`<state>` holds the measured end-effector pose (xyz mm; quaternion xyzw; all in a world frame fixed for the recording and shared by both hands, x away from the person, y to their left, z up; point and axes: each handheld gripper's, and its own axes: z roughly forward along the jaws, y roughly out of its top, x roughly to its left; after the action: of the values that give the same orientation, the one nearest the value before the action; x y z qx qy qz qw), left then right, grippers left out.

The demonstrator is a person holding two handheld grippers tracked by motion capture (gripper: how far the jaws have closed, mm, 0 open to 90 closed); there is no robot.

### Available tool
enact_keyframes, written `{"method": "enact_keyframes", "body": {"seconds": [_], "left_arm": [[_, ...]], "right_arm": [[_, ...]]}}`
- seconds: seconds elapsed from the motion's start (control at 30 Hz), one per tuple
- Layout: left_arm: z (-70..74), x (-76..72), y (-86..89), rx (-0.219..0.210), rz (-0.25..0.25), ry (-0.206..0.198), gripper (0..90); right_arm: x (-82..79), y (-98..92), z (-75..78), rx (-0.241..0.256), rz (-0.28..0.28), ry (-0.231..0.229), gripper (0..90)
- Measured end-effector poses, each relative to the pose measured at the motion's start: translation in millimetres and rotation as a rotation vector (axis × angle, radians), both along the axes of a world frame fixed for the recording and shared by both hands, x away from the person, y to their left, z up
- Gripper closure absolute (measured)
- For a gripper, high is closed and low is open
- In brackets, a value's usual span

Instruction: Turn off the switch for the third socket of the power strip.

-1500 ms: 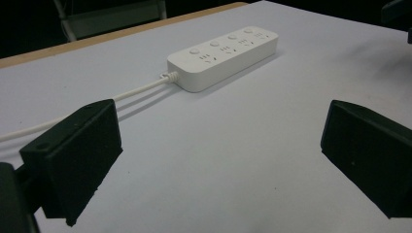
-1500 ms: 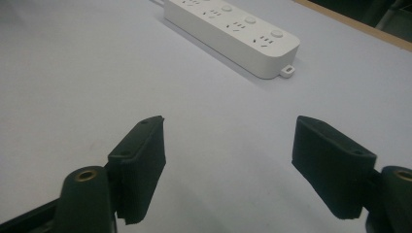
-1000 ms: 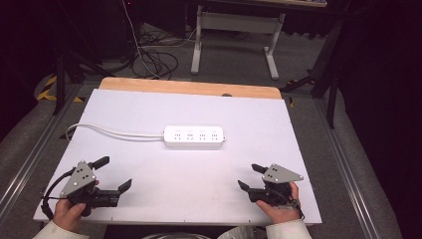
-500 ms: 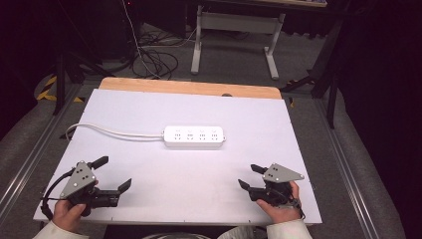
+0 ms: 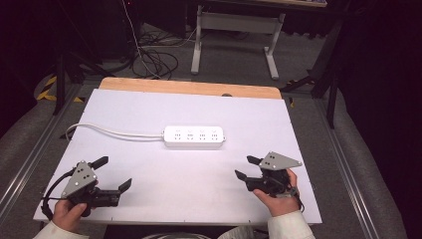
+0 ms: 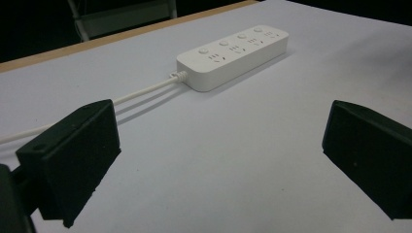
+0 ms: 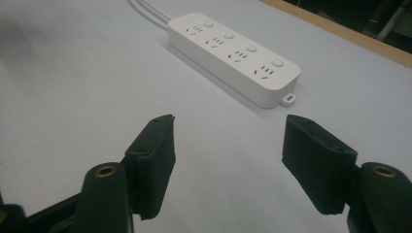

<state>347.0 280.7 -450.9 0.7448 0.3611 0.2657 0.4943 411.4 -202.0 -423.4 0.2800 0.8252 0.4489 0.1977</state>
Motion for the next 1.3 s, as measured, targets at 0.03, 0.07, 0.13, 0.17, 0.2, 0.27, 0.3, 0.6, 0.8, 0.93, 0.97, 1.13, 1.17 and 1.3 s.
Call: {"method": "enact_keyframes", "body": {"seconds": [0.03,0.07,0.13,0.17,0.2,0.27,0.3,0.6,0.8,0.93,0.97,1.13,1.17,1.3], "left_arm": [[0.0,0.0,0.1,0.000,0.000,0.000,0.5],[0.0,0.0,0.2,0.001,0.000,0.000,0.5],[0.1,-0.1,0.5,-0.003,0.000,0.002,0.5],[0.1,-0.3,0.4,-0.004,-0.002,0.003,0.5],[0.1,-0.3,0.4,-0.004,-0.002,0.003,0.5],[0.2,-0.2,0.2,-0.003,-0.001,0.000,0.5],[0.2,-0.2,0.1,-0.003,-0.001,0.000,0.5],[0.1,0.2,0.9,-0.001,0.011,0.001,0.3],[-0.2,-0.1,0.8,0.005,0.021,-0.001,0.3],[-0.7,0.2,1.9,0.014,0.040,0.003,0.3],[-0.7,0.3,2.3,0.015,0.042,0.002,0.3],[-0.7,-0.1,2.3,0.018,0.044,0.001,0.3],[-0.7,-0.1,2.3,0.018,0.044,0.001,0.3],[-0.9,0.2,2.2,0.013,0.049,0.001,0.3]], "right_arm": [[1.8,1.4,1.6,0.000,0.001,-0.005,36.8],[4.5,4.5,4.3,-0.003,0.007,-0.007,36.8],[6.6,7.7,6.8,-0.011,0.009,-0.009,36.9],[7.7,9.1,8.2,-0.014,0.012,-0.008,36.8],[9.2,10.5,9.5,-0.013,0.017,-0.009,36.9],[11.8,13.1,13.4,-0.015,0.020,-0.012,36.8],[13.0,14.4,15.7,-0.016,0.023,-0.015,36.8],[23.1,27.1,30.6,-0.037,0.049,-0.031,36.8],[28.3,32.2,37.0,-0.063,0.048,-0.035,35.7],[29.5,29.8,40.3,-0.037,0.041,-0.042,35.7],[31.3,29.2,41.7,-0.028,0.037,-0.039,35.7],[37.0,33.9,46.3,-0.063,0.058,-0.070,45.1],[38.9,35.2,47.5,-0.069,0.058,-0.077,47.6],[50.2,41.7,50.7,-0.079,0.056,-0.064,59.8]]}}
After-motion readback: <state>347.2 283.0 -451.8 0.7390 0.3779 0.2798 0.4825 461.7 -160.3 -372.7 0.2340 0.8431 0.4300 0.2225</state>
